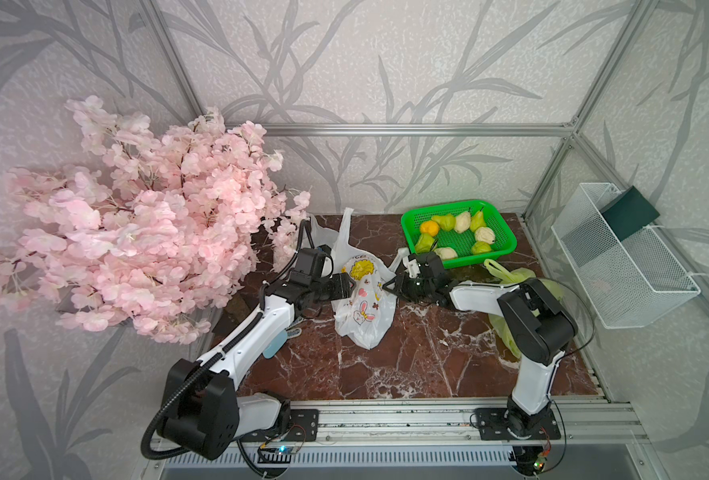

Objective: Place the pears into plastic bags & tie knots
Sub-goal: Pick up the plastic bag at the center of the board.

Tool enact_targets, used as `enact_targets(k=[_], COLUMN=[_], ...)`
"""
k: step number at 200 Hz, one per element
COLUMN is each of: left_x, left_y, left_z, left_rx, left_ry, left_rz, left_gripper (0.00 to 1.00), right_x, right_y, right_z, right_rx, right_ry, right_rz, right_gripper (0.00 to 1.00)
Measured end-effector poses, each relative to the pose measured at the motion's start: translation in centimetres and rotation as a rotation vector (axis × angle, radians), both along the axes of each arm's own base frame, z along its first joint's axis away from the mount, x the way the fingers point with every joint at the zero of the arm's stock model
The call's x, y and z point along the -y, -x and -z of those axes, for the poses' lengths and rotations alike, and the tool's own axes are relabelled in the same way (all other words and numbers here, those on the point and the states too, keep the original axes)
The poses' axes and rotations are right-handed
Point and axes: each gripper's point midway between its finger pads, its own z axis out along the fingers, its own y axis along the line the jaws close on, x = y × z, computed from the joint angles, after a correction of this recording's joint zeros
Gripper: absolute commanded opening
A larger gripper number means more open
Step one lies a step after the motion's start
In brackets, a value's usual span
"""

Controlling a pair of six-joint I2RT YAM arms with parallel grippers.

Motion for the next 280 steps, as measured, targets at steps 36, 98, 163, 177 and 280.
enact_targets(k=[36,98,163,177,280], left_x=[-2.3,-7.0,-4.7,-4.6,-2.1], left_y=[-1.9,-5.1,-8.2,-8.8,-13.1], left_z=[-3.2,-9.0,-12.7,-12.5,-9.6], left_rx=[0.051,0.139,0.181,0.181,0.188], left_ry=[0.008,0.223,0.429,0.446,0.421], left_rz=[-0.081,-0.268,-0.218,-0.222,-0.256], left_gripper=[0.78,0.99,0.99,0.99,0.04], right_x=[-0.9,2.1,3.5,3.6,1.6], right_y=[-1.1,2.8,5.5,5.5,7.2], right_z=[-4.7,-16.5,-18.5,-18.3,-19.7], right_rx=[0.21,0.884,1.236,1.25,1.29], right_ry=[-0.11,-0.035,0.129,0.141,0.062], right_rz=[-0.017,-0.055,-0.09,-0.092,-0.084], right_gripper=[0.0,0.0,0.0,0.0,0.1])
